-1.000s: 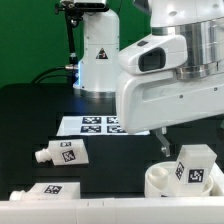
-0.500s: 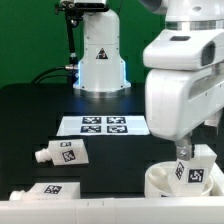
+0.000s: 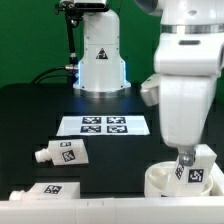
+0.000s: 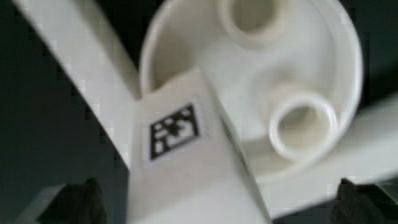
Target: Assemble stool
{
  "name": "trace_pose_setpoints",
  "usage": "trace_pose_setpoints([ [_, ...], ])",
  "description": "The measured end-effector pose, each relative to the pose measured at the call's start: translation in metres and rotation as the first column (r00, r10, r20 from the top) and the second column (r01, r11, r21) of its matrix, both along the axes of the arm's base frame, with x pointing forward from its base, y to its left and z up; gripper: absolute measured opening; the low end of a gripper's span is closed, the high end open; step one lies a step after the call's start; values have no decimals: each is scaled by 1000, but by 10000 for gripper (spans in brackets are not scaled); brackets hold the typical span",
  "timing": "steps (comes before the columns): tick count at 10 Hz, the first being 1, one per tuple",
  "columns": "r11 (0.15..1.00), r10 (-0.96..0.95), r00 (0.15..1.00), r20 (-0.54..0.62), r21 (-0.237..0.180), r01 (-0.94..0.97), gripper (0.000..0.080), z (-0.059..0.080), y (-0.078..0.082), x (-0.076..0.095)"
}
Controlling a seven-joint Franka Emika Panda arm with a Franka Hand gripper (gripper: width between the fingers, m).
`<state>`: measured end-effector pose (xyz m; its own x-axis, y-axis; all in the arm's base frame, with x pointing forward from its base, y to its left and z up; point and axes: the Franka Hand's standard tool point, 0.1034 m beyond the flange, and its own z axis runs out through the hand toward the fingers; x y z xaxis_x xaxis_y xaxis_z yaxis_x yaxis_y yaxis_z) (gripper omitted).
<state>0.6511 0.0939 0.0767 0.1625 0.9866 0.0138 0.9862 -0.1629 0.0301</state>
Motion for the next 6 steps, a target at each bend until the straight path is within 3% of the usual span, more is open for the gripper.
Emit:
trace_pose_setpoints([
  [2,989,143,990,15,-26,-143,649,-13,10,-2],
  [3,990,141,990,16,-26,-140,649,-11,6,0],
  [4,995,99,995,16,-24,-98,561,-12,5,-1],
  [5,995,95,995,15,-25,-95,561,-12,5,-1],
  [6,999,43,999,13,-21,-42,348,-12,5,-2],
])
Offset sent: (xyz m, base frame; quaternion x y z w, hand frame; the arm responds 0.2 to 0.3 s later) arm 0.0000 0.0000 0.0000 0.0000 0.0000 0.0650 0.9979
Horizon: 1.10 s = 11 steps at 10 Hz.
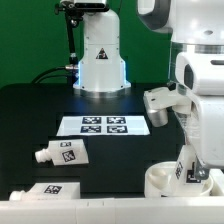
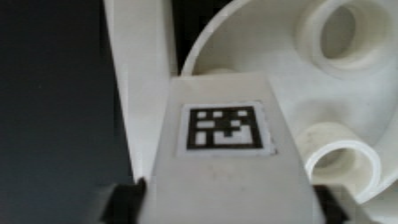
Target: Assemble stool
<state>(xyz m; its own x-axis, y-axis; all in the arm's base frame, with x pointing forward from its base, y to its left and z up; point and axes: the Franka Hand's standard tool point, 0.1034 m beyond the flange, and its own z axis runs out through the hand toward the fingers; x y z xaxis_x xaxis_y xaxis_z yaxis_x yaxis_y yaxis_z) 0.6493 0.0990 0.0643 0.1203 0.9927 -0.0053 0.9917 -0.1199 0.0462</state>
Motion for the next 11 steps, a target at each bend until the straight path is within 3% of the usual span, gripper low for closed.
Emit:
trace_pose_setpoints([
  [2,990,-143,990,-1,7,143,334,0,0,-1],
  [3,951,-308,951,-11,25,308,334,1,-1,0],
  [4,867,-495,868,-27,44,496,334,5,-7,5],
  [5,711,-699,712,-72,48,702,334,6,-8,3],
  [10,425,-900,428,-81,54,904,334,2,-2,0],
  [11,244,-963,249,-107,53,968,334,5,-4,3],
])
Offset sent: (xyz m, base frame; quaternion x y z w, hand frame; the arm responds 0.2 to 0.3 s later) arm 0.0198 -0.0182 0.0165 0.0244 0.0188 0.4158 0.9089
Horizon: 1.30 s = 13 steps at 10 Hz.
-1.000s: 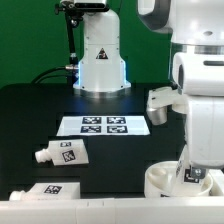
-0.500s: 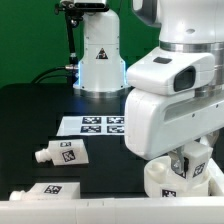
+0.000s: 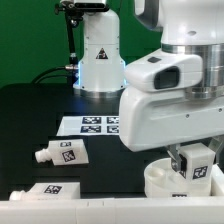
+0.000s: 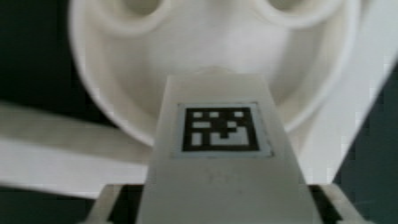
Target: Assemble stool
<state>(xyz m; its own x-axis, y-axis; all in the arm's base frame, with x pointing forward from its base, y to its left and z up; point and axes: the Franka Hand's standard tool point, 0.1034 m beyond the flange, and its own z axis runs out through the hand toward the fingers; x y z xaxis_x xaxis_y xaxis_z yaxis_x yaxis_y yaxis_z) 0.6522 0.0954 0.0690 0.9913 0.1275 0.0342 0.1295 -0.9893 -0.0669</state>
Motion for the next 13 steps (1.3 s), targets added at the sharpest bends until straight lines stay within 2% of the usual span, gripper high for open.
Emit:
trace_pose_setpoints([
  [1,986,-169,986,-12,7,169,334,3,-6,4],
  [2,924,-383,923,-28,8,383,334,3,-13,5],
  [3,865,-500,865,-46,16,501,335,1,-21,5],
  [6,789,-613,789,-47,4,614,335,-1,-24,3],
  [7,728,-685,727,-51,-3,685,335,-2,-28,3],
  [9,420,-907,418,-57,-27,907,335,-4,-40,-4],
  [10,292,-954,288,-77,-44,955,335,-4,-46,-8],
  [11,209,-975,204,-88,-58,976,335,-4,-49,-11],
  [13,132,-990,128,-56,-70,989,336,-2,-48,-15],
])
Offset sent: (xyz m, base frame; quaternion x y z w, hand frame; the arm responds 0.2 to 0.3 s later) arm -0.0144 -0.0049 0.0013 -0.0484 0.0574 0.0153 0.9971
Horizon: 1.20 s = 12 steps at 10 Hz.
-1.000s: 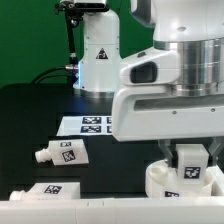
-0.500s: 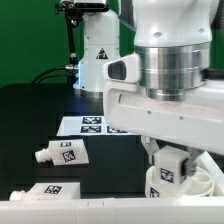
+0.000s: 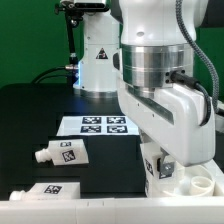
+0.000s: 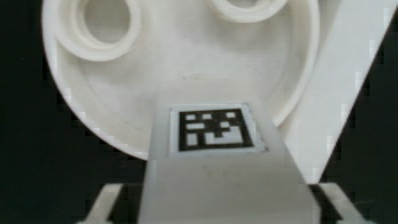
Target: Assemble stool
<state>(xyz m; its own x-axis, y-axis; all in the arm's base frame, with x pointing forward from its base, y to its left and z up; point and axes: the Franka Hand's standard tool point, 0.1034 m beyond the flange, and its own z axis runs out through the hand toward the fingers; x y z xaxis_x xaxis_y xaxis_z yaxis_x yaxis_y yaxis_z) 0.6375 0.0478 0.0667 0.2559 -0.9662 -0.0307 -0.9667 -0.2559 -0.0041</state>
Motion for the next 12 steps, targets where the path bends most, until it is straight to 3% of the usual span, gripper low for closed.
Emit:
trace_pose_setpoints([
  [1,1000,-6,1000,-1,1,6,336,0,0,0],
  [3,1000,-1,1000,1,4,1,557,1,0,0],
  [4,1000,12,1000,13,16,-12,557,9,-1,-1],
  [5,998,55,998,27,27,-56,633,23,-7,-5],
  [6,996,82,996,38,29,-83,645,34,-10,-7],
  [11,995,95,995,31,26,-96,649,28,-9,-9],
  [12,989,141,989,45,39,-143,649,31,-20,-14],
])
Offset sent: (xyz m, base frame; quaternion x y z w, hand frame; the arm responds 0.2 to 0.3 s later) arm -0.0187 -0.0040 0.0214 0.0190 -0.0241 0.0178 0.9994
